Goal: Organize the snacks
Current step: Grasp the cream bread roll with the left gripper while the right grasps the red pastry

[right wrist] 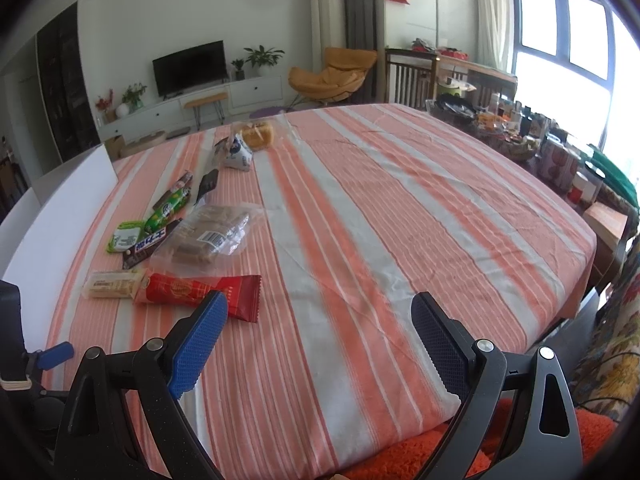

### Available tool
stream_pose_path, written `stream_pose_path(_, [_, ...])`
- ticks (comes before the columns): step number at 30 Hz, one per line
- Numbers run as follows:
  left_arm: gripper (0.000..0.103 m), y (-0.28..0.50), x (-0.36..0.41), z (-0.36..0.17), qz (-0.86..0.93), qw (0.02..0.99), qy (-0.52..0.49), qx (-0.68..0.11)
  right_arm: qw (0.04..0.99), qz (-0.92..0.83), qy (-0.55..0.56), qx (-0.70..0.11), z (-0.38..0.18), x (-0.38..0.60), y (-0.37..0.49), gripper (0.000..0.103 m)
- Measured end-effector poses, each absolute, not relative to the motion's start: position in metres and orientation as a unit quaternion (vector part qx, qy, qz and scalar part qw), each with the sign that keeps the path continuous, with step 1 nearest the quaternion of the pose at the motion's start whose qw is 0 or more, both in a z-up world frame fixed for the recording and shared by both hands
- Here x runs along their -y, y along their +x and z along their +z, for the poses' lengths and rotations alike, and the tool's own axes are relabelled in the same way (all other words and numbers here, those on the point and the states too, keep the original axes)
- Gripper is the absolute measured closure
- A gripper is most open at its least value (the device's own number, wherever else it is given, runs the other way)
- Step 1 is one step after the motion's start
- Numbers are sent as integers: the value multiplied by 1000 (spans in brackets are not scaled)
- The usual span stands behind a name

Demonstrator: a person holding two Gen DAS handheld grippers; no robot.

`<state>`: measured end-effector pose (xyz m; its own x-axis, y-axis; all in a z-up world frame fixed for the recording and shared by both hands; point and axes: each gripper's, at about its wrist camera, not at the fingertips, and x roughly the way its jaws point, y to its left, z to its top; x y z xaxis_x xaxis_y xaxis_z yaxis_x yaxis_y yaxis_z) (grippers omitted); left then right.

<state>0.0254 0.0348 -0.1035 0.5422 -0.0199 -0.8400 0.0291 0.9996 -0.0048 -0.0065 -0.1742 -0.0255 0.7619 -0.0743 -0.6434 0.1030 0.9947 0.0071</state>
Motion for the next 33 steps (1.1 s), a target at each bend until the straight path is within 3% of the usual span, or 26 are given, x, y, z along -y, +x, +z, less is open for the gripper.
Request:
stream_pose_path(9, [0,37,-38,-98,-70,845,27,-529,933,-36,70,-352,-29,190,-5,8])
stream_pose_path(19, [0,93,-13,-18,-171,851,159,-469,929,-29,93,-356,-31,199,-4,8])
stream_pose_path(23, [0,131,-14,-40,-180,812,221,-509,929,-30,93,-356,-31,199,-4,8])
stream_pose_path(33, [0,142,-32,-95,-232,757,122,-598,929,-27,103,-354,-30,202,-4,8])
